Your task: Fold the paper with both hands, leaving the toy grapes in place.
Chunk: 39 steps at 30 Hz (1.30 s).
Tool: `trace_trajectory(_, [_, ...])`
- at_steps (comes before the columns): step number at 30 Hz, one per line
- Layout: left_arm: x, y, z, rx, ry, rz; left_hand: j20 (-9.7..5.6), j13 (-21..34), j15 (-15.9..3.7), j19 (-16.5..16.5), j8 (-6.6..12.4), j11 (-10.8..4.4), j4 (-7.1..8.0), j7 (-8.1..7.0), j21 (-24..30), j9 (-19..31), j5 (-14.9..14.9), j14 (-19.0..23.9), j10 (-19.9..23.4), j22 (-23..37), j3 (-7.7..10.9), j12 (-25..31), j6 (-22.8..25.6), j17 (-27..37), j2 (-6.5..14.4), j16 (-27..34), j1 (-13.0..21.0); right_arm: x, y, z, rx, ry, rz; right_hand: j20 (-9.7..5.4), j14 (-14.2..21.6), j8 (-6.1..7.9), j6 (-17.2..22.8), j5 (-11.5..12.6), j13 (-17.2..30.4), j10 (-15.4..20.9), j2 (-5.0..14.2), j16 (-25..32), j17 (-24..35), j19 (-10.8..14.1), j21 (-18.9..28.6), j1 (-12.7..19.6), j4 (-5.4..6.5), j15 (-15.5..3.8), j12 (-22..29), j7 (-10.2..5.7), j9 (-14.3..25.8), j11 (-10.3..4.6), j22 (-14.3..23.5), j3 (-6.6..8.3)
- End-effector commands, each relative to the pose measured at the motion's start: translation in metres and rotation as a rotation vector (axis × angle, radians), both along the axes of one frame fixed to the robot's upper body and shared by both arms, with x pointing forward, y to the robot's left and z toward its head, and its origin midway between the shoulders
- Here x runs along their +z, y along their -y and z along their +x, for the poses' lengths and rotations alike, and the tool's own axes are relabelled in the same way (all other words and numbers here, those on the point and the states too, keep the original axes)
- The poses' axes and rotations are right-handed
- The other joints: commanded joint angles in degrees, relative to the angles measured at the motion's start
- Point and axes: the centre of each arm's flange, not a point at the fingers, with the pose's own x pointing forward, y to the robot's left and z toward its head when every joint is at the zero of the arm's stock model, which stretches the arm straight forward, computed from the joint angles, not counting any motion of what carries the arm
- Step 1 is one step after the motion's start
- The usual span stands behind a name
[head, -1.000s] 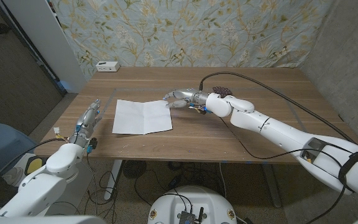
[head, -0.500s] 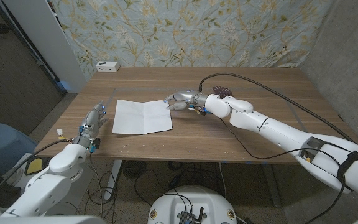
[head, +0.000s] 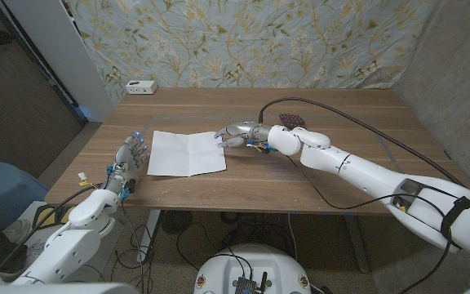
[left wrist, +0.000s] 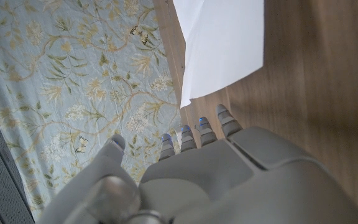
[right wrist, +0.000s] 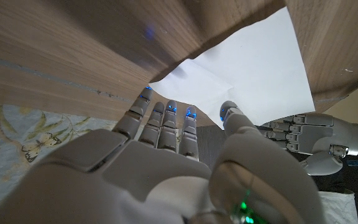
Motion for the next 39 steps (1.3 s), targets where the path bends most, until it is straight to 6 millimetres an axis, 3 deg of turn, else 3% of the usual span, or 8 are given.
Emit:
trace_trajectory(1, [0.005, 0.009, 0.006, -0.112, 0.063, -0.102, 0.01, 0.2, 0.1, 0.3, -0.24, 0.71, -0.44, -0.16, 0.2, 0.1, 0.3, 0.8, -0.1, 0.3, 0.29, -0.1, 0.0, 0.2, 0.1, 0.3, 0.4, -0.01, -0.009, -0.001, 0.022, -0.015, -0.041, 0.03, 0.1, -0.1, 0.2, -0.2, 0.1, 0.2, 0.13, 0.1, 0.1, 0.6, -0.1, 0.8, 0.14, 0.08, -0.1, 0.04, 0.2, -0.16, 0.1, 0.25])
trace_trajectory(15, [0.012, 0.016, 0.004, -0.155, 0.097, -0.115, -0.47, 0.2, -0.13, 0.7, -0.17, 0.86, -0.58, -0.09, 0.3, 0.1, 0.3, 1.9, 0.5, 0.3, 0.26, 0.0, 0.2, 0.2, -0.1, 0.5, 0.5, -0.025, -0.02, 0.0, 0.033, -0.041, -0.113, 0.01, 0.1, -0.12, 0.5, -0.2, 0.1, 0.2, 0.11, 0.0, 0.2, 0.6, -0.1, 1.0, 0.28, 0.12, -0.2, 0.08, 0.3, -0.14, 0.1, 0.41])
trace_trajectory(16, [0.013, 0.017, 0.003, -0.156, 0.102, -0.116, -0.76, 0.2, -0.19, 0.8, -0.17, 0.93, -0.6, -0.08, 0.4, 0.0, 0.2, 2.1, 0.6, 0.3, 0.26, 0.1, 0.2, 0.2, -0.1, 0.5, 0.5, -0.026, -0.02, 0.0, 0.032, -0.043, -0.117, 0.0, 0.1, -0.11, 0.6, -0.2, 0.1, 0.2, 0.11, 0.0, 0.2, 0.6, -0.1, 1.0, 0.3, 0.09, -0.2, 0.1, 0.3, -0.1, 0.1, 0.42])
trace_trajectory(18, [0.014, 0.017, 0.002, -0.157, 0.11, -0.115, -2.73, 0.2, -0.62, 1.4, -0.1, 1.08, -0.7, 0.26, 0.6, 0.0, 0.2, 2.3, 0.8, 0.3, 0.27, 0.1, 0.5, 0.2, -0.2, 0.4, 0.5, -0.029, -0.021, 0.001, 0.031, -0.049, -0.123, -0.02, 0.1, -0.12, 0.6, -0.2, 0.1, 0.3, 0.1, 0.0, 0.2, 0.6, -0.1, 1.0, 0.32, 0.1, -0.2, 0.05, 0.3, -0.05, 0.1, 0.42])
trace_trajectory(21, [0.016, 0.018, -0.001, -0.16, 0.119, -0.113, -3.98, 0.2, -1.0, 1.6, -0.05, 1.37, -0.78, 0.45, 0.6, 0.0, 0.2, 2.8, 1.0, 0.2, 0.28, 0.1, 0.7, 0.2, -0.2, 0.4, 0.6, -0.032, -0.022, 0.002, 0.028, -0.056, -0.135, 0.0, 0.1, -0.12, 0.7, -0.2, 0.1, 0.4, 0.09, 0.1, 0.2, 0.6, -0.1, 1.0, 0.39, 0.09, -0.2, 0.08, 0.3, -0.03, 0.1, 0.44])
trace_trajectory(39, [0.033, 0.034, -0.001, -0.286, 0.186, -0.14, -4.03, 0.2, -1.0, 3.2, 0.22, 1.67, -1.1, 0.55, 1.1, 0.0, 0.2, 5.0, 2.6, 0.2, 0.35, 0.4, 2.1, 0.2, -0.3, 0.6, 0.8, -0.042, -0.022, 0.009, -0.011, -0.077, -0.171, -0.22, 1.3, 0.17, 2.4, -0.3, 0.1, 1.7, 0.16, 0.4, 0.3, 1.4, 0.1, 1.3, 0.76, 0.17, 0.2, 0.41, 0.3, -0.02, 0.1, 0.67])
